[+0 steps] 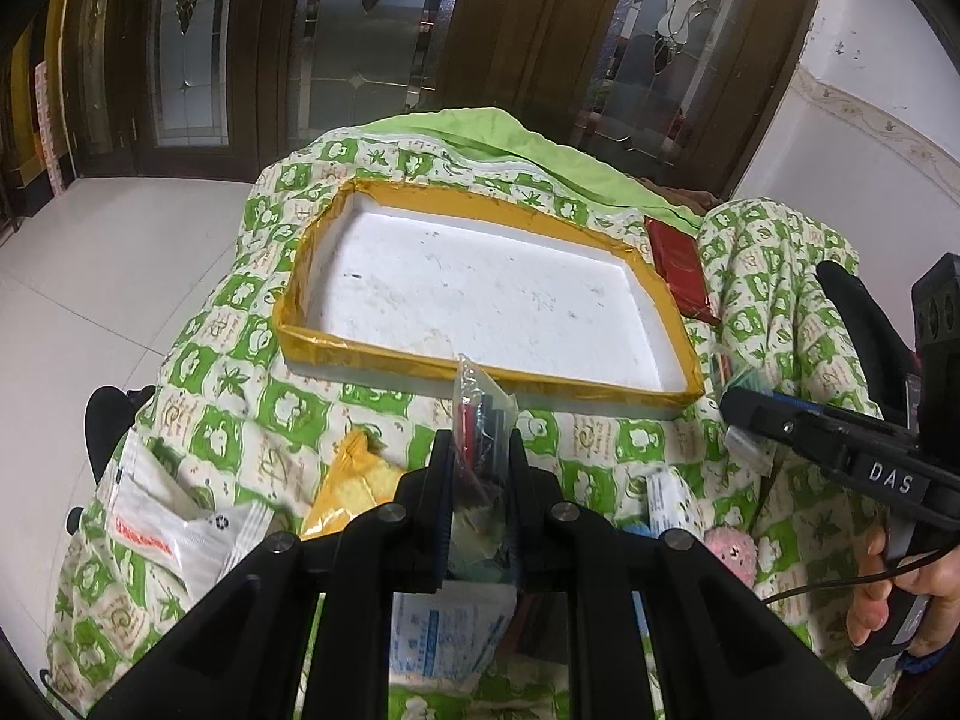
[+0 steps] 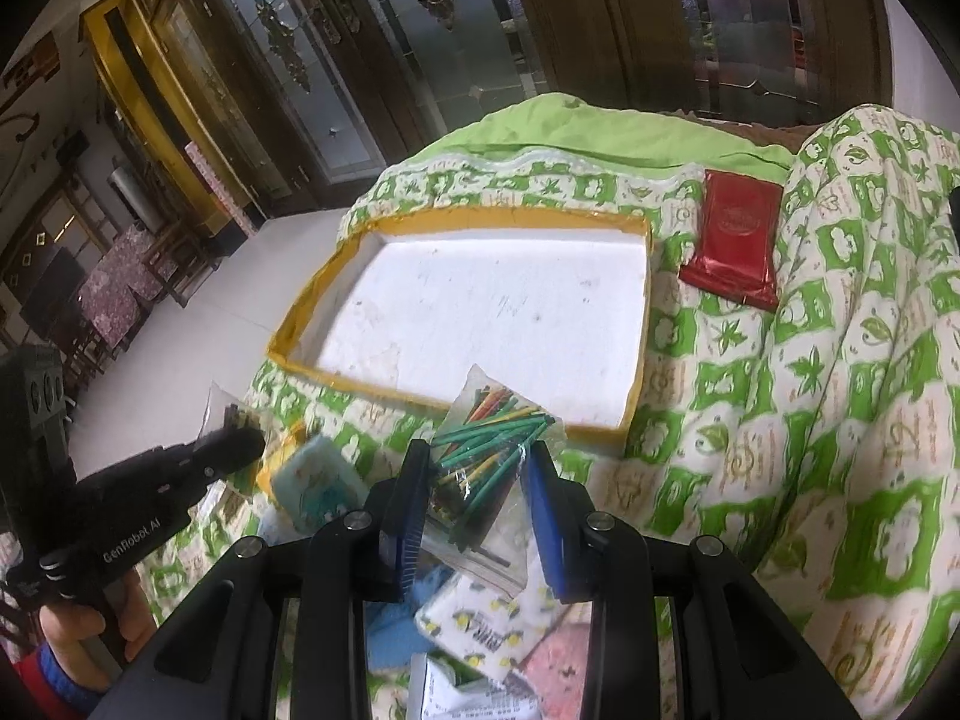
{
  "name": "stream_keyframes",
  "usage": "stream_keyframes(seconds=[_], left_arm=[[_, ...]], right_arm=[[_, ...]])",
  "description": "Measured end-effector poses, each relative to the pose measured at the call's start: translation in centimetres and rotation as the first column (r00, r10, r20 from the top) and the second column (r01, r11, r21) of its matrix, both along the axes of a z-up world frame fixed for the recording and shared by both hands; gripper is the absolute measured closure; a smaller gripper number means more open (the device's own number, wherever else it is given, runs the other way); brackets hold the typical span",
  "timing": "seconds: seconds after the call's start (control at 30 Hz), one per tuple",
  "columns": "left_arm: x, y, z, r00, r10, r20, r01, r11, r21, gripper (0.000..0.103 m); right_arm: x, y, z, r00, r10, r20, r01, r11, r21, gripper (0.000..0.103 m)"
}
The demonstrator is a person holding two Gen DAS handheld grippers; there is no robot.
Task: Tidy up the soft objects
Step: 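Lift both clear bags and carry them over the white tray, then lower both bags into the tray and open both grippers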
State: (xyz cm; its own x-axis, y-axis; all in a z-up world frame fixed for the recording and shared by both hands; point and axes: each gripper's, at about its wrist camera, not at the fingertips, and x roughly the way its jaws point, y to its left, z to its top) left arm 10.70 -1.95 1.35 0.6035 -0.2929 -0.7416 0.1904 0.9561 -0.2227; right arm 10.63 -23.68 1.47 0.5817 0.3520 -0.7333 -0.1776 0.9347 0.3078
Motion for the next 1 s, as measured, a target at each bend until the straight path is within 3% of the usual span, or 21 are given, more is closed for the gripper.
stream_keyframes(seconds=[0.57,1.0], left_arm=[[7.4,0.1,0.1,0.999,0.009,-0.041,-0.009,1.000,-0.005,0.089],[11.3,-0.4,-1.3,0.997,0.019,-0.068,-0.017,0.999,0.033,0.089]], right_arm=[[5.6,0.0,-0.8,0.999,-0.025,-0.024,0.024,0.999,-0.025,0.069],[8.7,-0.2,-2.7,0.997,-0.034,-0.062,0.031,0.998,-0.049,0.069]])
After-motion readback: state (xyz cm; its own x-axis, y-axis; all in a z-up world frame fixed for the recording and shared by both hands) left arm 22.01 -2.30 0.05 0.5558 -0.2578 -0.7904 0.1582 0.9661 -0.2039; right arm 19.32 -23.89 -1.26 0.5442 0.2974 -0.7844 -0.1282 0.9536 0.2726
